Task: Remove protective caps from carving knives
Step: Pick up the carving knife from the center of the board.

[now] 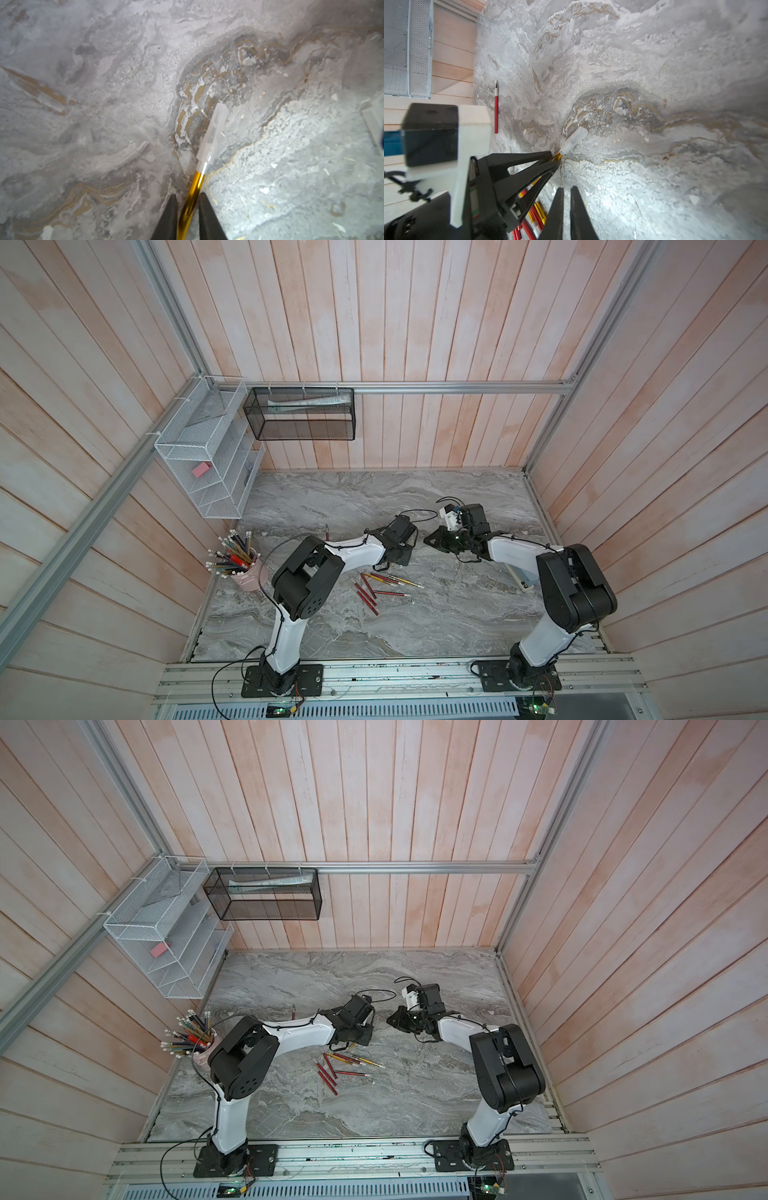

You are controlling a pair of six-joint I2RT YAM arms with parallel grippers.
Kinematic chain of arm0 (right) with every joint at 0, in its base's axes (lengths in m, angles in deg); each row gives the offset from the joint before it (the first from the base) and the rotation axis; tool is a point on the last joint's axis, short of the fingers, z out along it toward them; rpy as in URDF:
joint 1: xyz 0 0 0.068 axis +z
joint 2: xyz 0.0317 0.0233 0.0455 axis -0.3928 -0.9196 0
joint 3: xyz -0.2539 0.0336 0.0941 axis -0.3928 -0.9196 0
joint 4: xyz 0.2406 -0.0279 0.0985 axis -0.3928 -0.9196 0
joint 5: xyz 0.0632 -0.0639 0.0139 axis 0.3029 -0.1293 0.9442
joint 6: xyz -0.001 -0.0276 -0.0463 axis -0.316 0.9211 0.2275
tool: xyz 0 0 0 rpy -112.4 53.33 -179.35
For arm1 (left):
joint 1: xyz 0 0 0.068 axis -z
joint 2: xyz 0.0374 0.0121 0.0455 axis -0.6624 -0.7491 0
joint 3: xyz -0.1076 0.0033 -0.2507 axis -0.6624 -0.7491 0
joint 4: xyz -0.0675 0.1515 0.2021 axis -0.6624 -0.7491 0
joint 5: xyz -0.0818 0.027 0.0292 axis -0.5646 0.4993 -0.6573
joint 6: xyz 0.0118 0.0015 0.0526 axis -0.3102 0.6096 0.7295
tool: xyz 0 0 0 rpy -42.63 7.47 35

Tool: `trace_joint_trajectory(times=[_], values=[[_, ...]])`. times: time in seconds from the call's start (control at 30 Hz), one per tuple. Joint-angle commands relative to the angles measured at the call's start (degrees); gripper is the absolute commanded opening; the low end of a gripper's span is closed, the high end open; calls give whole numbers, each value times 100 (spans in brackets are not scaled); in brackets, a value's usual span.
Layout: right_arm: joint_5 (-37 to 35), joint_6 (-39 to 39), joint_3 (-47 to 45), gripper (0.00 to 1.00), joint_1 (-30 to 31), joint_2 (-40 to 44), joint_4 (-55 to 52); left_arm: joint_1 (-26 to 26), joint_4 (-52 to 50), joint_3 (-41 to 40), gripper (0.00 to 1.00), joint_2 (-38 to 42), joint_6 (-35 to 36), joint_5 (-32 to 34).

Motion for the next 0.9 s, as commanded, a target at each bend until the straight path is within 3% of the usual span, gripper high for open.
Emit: trace_joint_trajectory(times=[0.0,0.07,0.13,0.2,0.47,0.77,0.87], values=[[42,-34,-123,15,-72,212,49,77,-477,-146,21,-452,116,13],[40,-41,-171,17,-122,282,43,95,-483,-146,20,-486,111,22],[36,-52,-210,17,-139,321,61,97,-484,-146,7,-506,98,14],[44,-61,-233,17,-156,341,71,98,-471,-163,0,-486,75,22],[206,-195,-283,19,-171,294,256,97,-346,-145,0,-116,36,-231],[735,-415,51,48,-62,-58,528,97,-247,-115,0,607,128,-574],[729,-377,215,51,70,-165,432,97,-308,-102,0,722,129,-602]])
